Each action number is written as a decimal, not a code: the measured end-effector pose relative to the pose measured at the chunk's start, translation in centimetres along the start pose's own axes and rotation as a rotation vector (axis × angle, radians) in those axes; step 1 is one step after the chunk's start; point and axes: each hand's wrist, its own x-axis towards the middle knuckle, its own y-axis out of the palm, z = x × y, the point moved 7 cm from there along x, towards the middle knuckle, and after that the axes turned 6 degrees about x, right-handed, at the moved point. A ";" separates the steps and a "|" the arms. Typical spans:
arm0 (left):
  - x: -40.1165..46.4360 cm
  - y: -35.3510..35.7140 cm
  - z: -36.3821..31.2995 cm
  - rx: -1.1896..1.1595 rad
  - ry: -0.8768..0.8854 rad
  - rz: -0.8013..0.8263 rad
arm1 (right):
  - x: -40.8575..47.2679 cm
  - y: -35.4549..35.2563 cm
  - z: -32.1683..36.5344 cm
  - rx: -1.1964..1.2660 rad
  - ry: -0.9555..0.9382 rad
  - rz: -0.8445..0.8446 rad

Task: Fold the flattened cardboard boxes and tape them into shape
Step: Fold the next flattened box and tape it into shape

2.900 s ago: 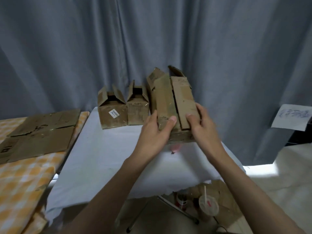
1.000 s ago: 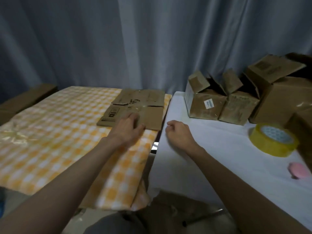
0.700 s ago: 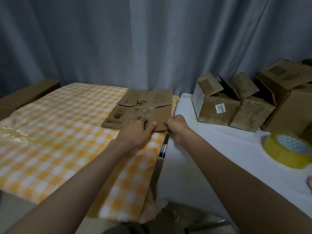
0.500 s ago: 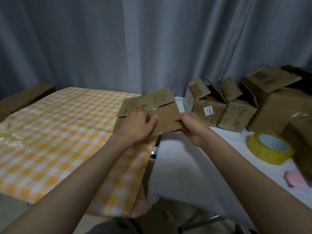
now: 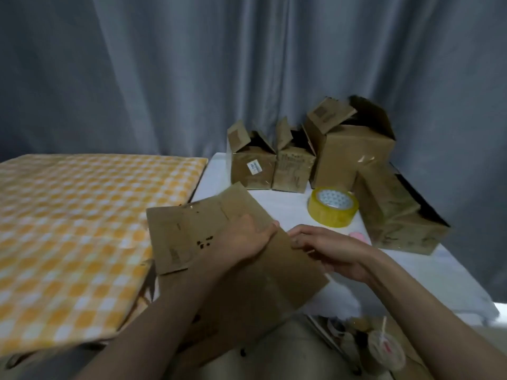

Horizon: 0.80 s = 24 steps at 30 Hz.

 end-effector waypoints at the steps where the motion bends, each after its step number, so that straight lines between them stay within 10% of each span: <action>1: -0.1 0.8 -0.2 0.014 -0.015 0.019 | 0.1 -0.1 -0.5 0.024 -0.008 0.007; 9: -0.3 1.6 -0.7 0.120 0.021 -0.012 | 0.8 0.1 -0.5 0.114 -0.070 0.142; 24: -3.0 -5.0 0.3 -0.102 0.089 -0.204 | 3.0 2.5 0.8 -0.133 -0.134 -0.184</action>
